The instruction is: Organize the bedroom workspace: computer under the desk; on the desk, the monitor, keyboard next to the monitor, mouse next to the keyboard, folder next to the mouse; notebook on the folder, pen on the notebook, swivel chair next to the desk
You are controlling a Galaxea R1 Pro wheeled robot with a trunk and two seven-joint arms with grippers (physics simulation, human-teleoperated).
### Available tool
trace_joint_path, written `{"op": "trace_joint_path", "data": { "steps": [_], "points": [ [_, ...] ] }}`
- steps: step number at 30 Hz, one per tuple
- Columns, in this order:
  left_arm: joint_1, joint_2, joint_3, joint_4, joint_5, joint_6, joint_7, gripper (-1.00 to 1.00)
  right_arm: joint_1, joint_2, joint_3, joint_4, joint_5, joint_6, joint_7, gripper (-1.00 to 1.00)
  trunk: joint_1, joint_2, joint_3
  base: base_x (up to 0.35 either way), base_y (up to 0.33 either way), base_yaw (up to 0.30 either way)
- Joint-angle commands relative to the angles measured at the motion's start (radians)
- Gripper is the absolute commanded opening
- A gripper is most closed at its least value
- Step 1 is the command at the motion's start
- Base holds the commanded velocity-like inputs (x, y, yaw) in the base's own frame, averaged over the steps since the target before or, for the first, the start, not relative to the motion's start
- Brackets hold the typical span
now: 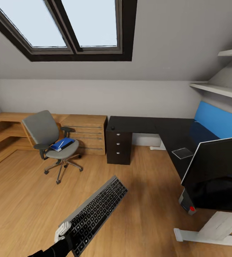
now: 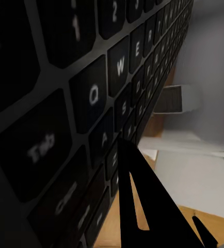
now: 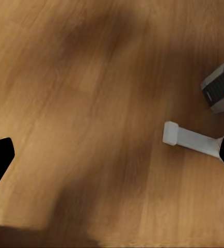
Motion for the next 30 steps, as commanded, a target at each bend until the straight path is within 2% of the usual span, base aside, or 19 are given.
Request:
{"op": "trace_joint_path", "data": {
  "steps": [1, 16, 24, 30],
  "points": [
    [-0.001, 0.001, -0.001, -0.001, 0.010, 0.003, 0.000, -1.00, 0.000, -0.002, 0.009, 0.002, -0.004, -0.003, -0.004, 1.00, 0.000, -0.002, -0.002, -0.334, 0.000, 0.000],
    [-0.001, 0.001, 0.001, 0.000, 0.010, 0.001, 0.000, -1.00, 0.001, -0.007, 0.007, 0.002, -0.005, -0.003, -0.004, 1.00, 0.000, -0.002, -0.002, -0.335, 0.000, 0.000],
    [-0.001, 0.004, 0.002, 0.000, 0.011, 0.001, 0.000, -1.00, 0.001, -0.024, 0.001, 0.000, -0.005, -0.003, -0.004, 1.00, 0.000, -0.002, -0.002, -0.335, 0.000, 0.000],
    [-0.001, 0.008, 0.002, 0.000, 0.009, 0.001, 0.000, -1.00, 0.001, -0.023, 0.001, -0.005, -0.005, -0.004, -0.003, 1.00, 0.000, -0.002, -0.002, -0.166, 0.000, 0.000]
  ]
}}
